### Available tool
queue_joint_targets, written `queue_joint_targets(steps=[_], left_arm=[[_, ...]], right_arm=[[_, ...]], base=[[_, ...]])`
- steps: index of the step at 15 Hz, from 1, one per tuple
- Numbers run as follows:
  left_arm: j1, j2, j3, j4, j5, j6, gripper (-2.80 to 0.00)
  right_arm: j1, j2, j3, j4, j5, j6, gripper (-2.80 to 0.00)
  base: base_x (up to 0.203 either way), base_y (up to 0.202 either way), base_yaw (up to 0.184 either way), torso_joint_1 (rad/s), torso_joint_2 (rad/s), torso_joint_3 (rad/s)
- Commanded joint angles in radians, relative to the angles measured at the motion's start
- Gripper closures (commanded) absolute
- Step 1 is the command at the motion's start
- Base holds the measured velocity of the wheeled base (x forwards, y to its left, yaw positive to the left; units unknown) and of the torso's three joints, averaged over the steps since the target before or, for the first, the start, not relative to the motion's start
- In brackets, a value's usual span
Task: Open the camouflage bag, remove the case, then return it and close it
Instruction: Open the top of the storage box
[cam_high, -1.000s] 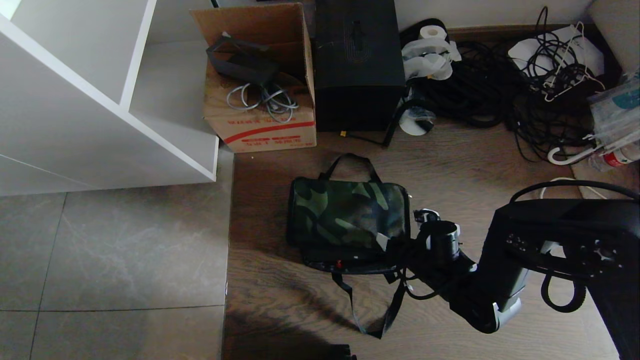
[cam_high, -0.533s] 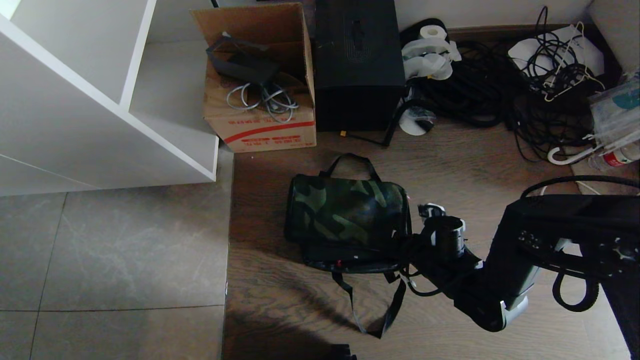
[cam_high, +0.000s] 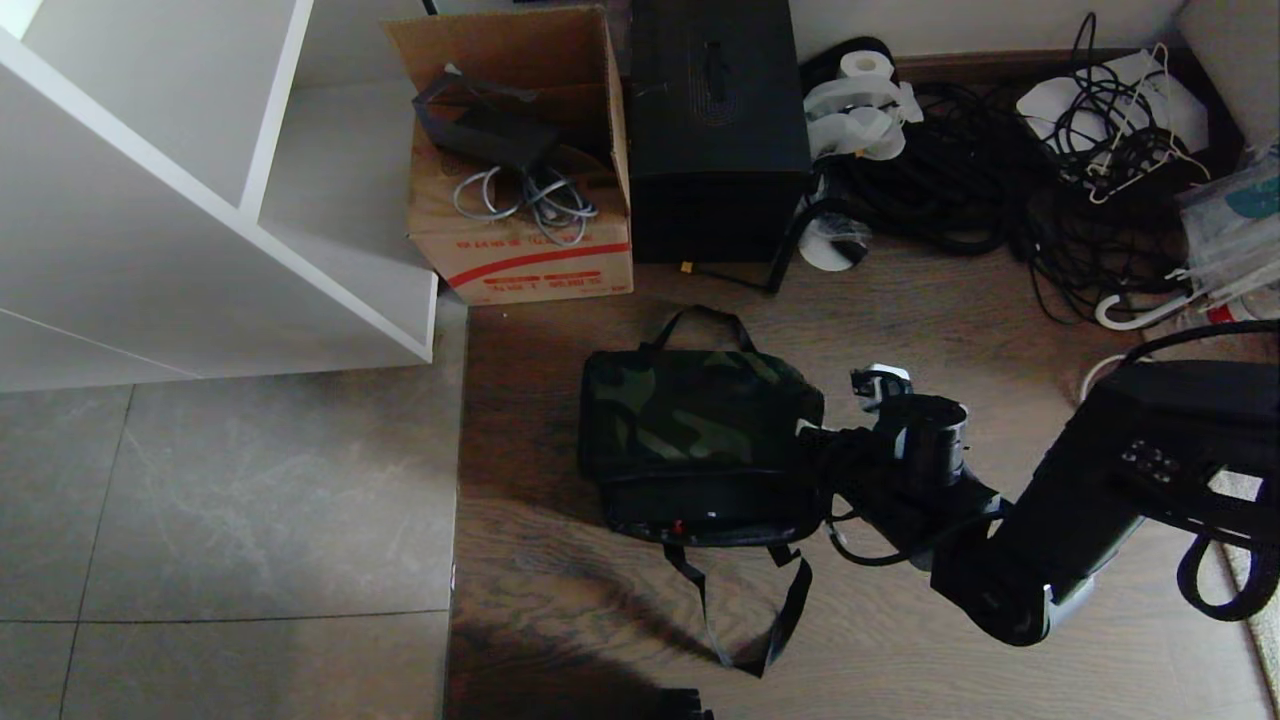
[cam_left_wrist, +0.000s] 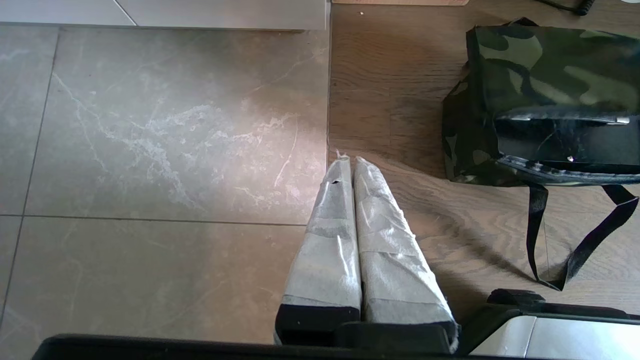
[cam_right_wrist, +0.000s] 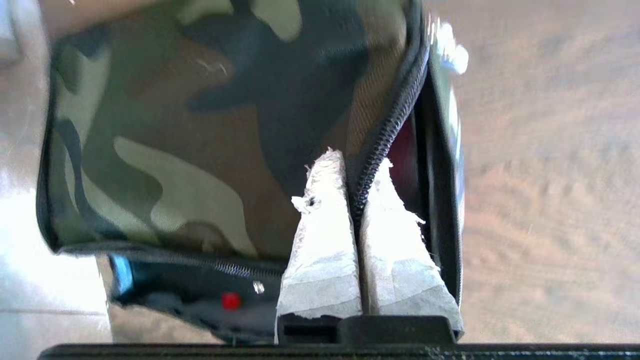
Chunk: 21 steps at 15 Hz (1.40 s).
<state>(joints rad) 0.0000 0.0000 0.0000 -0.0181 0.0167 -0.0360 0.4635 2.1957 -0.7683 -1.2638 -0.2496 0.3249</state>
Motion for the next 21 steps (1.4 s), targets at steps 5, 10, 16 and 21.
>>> queue_joint_targets(steps=[5, 10, 16, 21], left_arm=[[0.0, 0.0, 0.009, 0.0, 0.0, -0.001, 0.0], [0.0, 0.0, 0.009, 0.0, 0.0, -0.001, 0.0], [0.0, 0.0, 0.009, 0.0, 0.0, -0.001, 0.0], [0.0, 0.0, 0.009, 0.0, 0.0, -0.001, 0.0]], right_arm=[[-0.002, -0.055, -0.036, -0.009, -0.004, -0.013, -2.8], [-0.002, -0.046, -0.18, 0.011, -0.002, -0.013, -2.8], [-0.002, 0.041, -0.351, 0.008, -0.004, -0.054, -2.8], [-0.005, 0.115, -0.435, -0.035, -0.005, -0.142, -2.8]], base=[[0.0, 0.0, 0.0, 0.0, 0.0, 0.0], [0.0, 0.0, 0.0, 0.0, 0.0, 0.0], [0.0, 0.0, 0.0, 0.0, 0.0, 0.0], [0.0, 0.0, 0.0, 0.0, 0.0, 0.0]])
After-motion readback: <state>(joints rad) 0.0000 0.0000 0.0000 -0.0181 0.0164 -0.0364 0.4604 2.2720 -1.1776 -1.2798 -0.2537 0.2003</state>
